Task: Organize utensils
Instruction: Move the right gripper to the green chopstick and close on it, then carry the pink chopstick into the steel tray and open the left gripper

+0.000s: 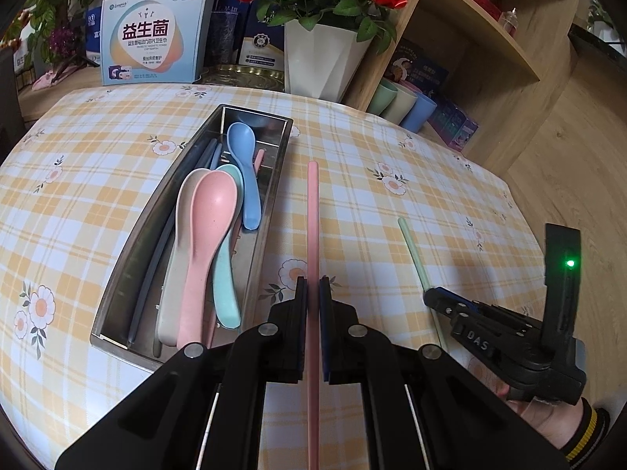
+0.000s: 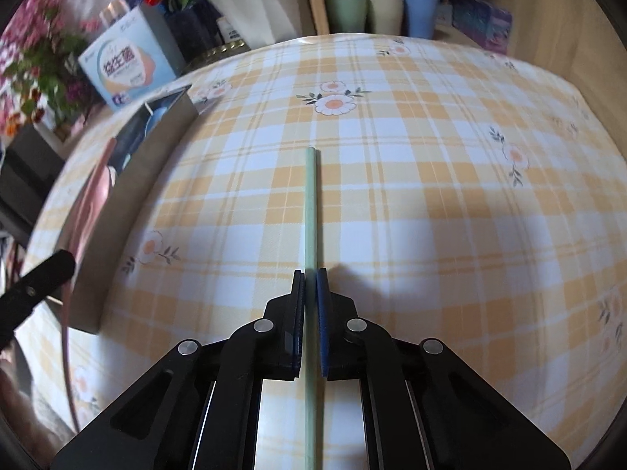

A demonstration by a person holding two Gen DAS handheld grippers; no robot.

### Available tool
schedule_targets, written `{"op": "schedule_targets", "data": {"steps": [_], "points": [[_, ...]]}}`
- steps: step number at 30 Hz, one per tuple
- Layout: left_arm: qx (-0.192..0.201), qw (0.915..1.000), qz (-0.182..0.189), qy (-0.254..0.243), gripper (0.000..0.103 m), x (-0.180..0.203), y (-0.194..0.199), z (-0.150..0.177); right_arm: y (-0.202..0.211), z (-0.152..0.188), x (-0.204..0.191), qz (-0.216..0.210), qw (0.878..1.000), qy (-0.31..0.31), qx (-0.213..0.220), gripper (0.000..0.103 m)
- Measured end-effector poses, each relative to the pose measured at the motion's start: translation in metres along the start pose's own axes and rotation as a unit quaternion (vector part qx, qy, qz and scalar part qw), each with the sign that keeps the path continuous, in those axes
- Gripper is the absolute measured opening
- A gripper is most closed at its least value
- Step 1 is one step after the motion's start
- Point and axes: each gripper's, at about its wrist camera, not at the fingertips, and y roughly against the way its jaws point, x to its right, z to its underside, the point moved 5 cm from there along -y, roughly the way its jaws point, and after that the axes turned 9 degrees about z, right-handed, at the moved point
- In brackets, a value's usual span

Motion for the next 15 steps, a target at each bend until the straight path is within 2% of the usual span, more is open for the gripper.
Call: {"op": "schedule_targets", "data": {"steps": [11,15], "points": [[-0.001,1.0000,0.003,0.000,0.006,-0.001,0.008,-0.005,0.034,-0.019,-0.005,-0.046,0.998,-0.020,0.049,0.006],[-0.004,0.9998,0.019,0.002,0.006,-0.009,0.020,-0.018,0.038,-0.022,-0.003,-0.060,0.996,-0.034,0.054,0.006]]}}
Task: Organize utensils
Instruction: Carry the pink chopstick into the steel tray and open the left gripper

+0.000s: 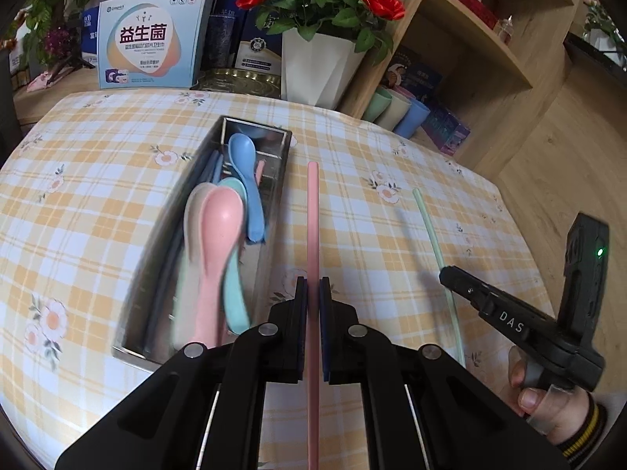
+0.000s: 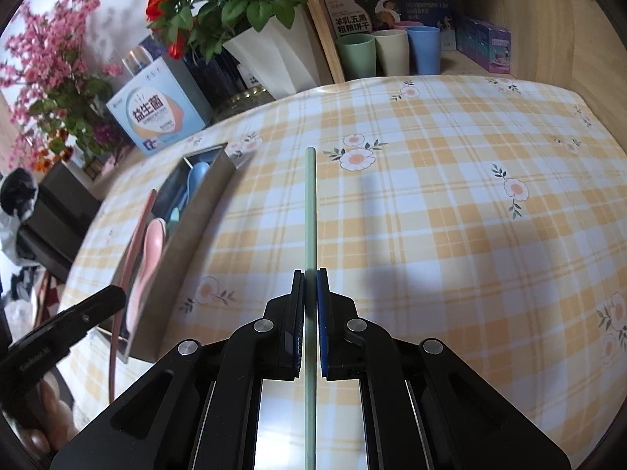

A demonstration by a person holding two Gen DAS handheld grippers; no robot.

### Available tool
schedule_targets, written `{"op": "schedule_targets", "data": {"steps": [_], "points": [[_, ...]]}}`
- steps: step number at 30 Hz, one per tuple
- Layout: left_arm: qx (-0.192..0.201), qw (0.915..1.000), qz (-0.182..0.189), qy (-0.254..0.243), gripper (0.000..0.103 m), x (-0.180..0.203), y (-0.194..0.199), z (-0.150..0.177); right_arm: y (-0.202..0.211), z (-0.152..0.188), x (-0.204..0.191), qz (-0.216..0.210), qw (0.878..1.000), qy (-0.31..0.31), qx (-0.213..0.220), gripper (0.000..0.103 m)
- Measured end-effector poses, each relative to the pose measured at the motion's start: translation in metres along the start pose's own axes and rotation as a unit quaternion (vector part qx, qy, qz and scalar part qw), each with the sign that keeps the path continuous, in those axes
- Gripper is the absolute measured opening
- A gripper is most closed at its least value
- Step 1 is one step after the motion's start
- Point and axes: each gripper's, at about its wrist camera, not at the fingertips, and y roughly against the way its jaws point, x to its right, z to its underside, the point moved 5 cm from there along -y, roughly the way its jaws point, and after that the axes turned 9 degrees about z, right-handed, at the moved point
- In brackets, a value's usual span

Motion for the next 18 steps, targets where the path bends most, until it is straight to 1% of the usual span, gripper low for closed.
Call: {"op": "schedule_targets", "data": {"steps": [2,7,11,14,18], "points": [[0.001,1.0000,0.005,0.007,0.006,-0.007,0.006,-0.009,0.000,-0.001,0.002,-0.005,1.000,-0.008,0.002,0.006],[0.017,0.9992,0.005,0.037,0.006,-0.039,0.024,-0.050,0.001,-0.001,0.008,-0.012,1.000,-0.023,0.003,0.006],[0.024,0.9994,-0.011,0.022,0.006,-0.051,0.026,-0.076,0.000,-0.001,0.015,-0.016,0.999,-0.035,0.005,0.006],[0.010,0.9997,-0.016,0.014,0.006,-0.055,0.015,-0.087,-0.001,-0.001,0.022,-0.017,0.999,-0.045,0.004,0.006],[-0.024,0.9996,-0.017,0.003,0.006,-0.053,-0.011,-0.082,-0.002,-0.001,0.028,-0.016,0.999,-0.052,0.004,0.006]]}}
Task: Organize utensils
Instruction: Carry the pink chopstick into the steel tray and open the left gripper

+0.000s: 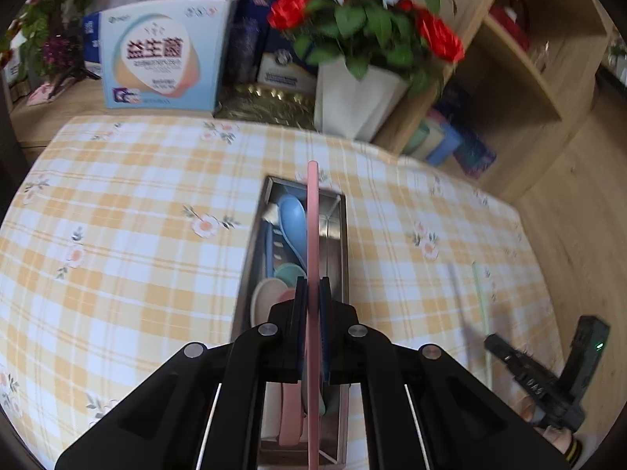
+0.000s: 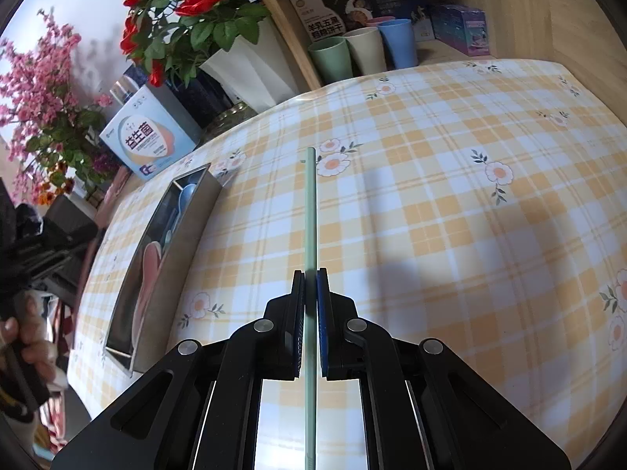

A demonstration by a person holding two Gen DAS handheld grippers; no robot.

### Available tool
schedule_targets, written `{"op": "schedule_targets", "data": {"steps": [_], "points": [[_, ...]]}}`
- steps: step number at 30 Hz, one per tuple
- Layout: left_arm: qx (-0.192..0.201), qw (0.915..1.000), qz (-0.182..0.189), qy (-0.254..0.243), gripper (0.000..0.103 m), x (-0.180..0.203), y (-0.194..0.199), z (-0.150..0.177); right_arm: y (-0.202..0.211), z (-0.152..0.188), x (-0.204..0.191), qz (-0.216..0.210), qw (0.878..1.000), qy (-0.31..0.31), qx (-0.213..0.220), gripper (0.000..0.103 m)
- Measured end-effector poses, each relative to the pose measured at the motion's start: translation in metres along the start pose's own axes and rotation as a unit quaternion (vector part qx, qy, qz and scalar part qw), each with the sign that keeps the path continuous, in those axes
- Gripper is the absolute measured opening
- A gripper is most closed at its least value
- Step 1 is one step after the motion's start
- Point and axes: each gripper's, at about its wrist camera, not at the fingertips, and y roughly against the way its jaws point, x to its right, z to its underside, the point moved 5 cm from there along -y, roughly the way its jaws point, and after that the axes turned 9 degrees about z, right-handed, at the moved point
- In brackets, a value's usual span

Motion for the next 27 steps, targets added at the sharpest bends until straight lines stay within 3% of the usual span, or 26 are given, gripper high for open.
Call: {"op": "schedule_targets", "data": {"steps": [10,24,27], "points": [[-0.067,0.9977,-0.007,-0.006,0.006,0.003,-0.060,0.024,-0.002,0.001,0.012,0.005,1.000,-0.014,-0.005,0.006],[-0.084,0.9961,-0.010,-0.026,0.007,0.001,-0.073,0.015,-0.001,0.002,0.011,0.008,1.000,-0.013,-0.007,0.006],[-0.075,0.9967,-0.006,-0.031,0.014,0.004,-0.066,0.011,0.002,0.001,0.010,0.009,1.000,-0.012,-0.006,0.006]]}}
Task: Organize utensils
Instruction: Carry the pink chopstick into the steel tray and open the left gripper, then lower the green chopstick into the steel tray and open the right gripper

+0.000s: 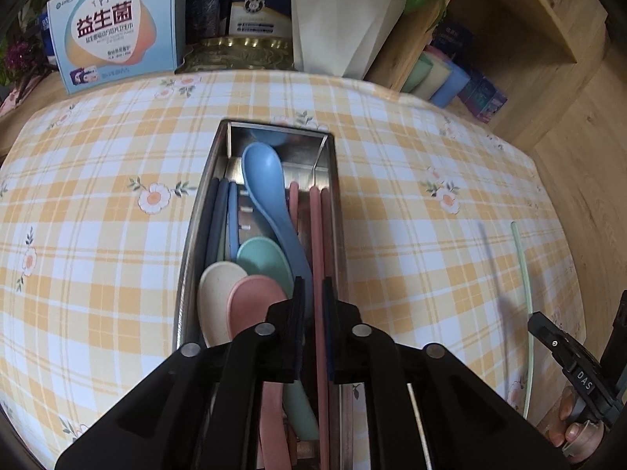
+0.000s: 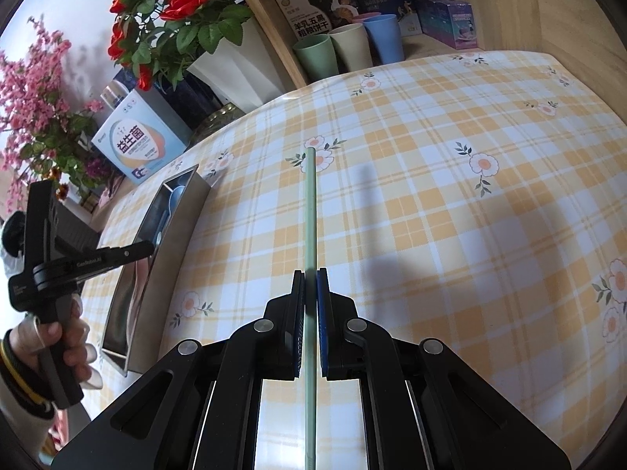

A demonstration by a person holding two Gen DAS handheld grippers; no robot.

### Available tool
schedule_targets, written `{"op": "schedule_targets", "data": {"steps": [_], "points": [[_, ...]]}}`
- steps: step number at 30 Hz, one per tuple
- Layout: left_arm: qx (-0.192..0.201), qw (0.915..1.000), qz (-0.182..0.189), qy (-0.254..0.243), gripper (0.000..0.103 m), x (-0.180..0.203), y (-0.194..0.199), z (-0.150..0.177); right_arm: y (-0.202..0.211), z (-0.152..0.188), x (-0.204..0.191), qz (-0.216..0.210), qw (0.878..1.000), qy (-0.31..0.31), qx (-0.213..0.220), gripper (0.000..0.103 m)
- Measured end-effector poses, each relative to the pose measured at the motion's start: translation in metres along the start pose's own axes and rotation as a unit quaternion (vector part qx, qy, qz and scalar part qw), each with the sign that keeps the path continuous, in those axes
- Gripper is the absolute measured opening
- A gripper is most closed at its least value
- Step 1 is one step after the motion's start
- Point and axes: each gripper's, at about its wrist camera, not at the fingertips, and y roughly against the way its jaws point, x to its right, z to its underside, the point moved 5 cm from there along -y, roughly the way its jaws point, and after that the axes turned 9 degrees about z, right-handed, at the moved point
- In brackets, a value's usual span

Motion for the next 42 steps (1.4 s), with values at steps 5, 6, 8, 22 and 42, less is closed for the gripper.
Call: {"op": "schedule_targets", "data": {"steps": [5,6,8,22,42], "points": [[0.023,0.9996,0.005,-0.014,0.036,0.004,0.022,-0.004,0.002,-0.003,-0.006,0.002,1.000,0.007,-0.003,0.006],[0.027,0.9995,0.004,-0.016,0.040,0.004,0.027,-0.005,0.002,-0.003,-0.009,0.002,1.000,0.010,-0.006,0.006],[0.037,0.9992,0.001,-0.017,0.044,-0.001,0.039,-0.005,0.002,-0.003,-0.015,0.001,1.000,0.014,-0.011,0.006],[0.087,0.9949,-0.038,-0.034,0.086,-0.041,0.100,0.023,-0.003,-0.010,-0.095,-0.027,0.997,0.038,-0.054,0.006],[0.122,0.9899,-0.064,-0.034,0.097,-0.092,0.146,0.049,-0.060,-0.017,-0.189,-0.016,0.993,-0.006,-0.118,0.006]]}}
